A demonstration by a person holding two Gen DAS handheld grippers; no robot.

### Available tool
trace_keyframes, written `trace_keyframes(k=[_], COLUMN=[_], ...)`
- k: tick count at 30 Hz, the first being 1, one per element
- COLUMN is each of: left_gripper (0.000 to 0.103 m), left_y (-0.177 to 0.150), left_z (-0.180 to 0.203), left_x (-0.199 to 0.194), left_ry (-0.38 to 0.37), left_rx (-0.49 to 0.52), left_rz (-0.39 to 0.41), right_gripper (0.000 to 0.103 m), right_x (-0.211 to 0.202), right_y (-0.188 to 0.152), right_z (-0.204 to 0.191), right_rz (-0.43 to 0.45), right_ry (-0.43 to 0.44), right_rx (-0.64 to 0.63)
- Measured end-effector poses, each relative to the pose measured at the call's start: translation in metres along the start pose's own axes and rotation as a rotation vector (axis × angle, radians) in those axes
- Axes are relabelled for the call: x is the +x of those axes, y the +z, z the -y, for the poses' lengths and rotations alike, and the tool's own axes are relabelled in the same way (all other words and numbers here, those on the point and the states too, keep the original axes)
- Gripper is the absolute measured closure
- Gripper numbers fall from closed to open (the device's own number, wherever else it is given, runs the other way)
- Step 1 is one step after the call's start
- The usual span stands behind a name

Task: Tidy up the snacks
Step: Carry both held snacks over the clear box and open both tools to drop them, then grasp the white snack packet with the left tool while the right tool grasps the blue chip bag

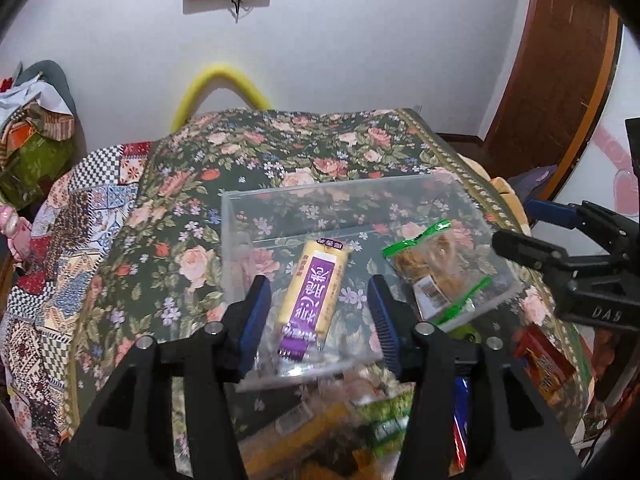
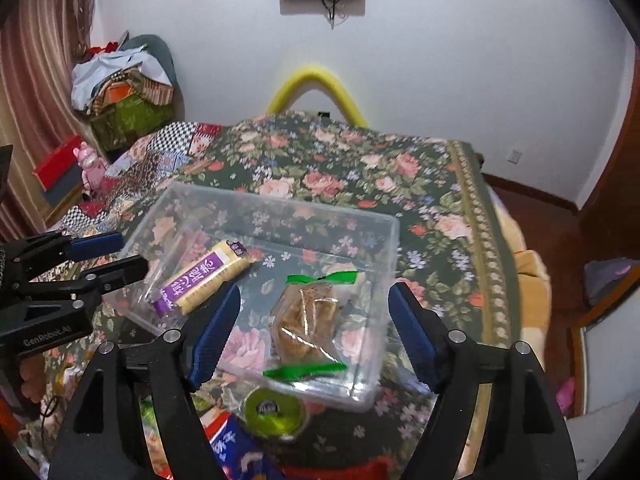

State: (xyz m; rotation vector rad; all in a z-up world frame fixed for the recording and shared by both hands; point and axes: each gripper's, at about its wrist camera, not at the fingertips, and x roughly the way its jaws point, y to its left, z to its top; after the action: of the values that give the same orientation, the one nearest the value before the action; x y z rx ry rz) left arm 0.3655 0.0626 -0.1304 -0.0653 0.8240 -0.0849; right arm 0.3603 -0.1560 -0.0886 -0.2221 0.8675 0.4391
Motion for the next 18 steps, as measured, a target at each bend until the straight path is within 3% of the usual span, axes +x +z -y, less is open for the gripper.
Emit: trace_keyframes(k=[9,18], left_gripper=[0.043,0.038], left_y=[-0.026,-0.068], left_z=[-0.01,-0.037], left_x=[-0.053,-0.078], left_ry=[0.005,0.034], left_rx=[-0.012,-0.058], left_rz=[0.023,-0.001], right_gripper=[0.023,0.021], right_x=[-0.046,-0.068], right_y=[-0.021,-0.061], right_z=[-0.006,-0.012], right_rz=[0.055,0.039], right_ry=[0.004,0.005], right_rx=[0.015,0.034])
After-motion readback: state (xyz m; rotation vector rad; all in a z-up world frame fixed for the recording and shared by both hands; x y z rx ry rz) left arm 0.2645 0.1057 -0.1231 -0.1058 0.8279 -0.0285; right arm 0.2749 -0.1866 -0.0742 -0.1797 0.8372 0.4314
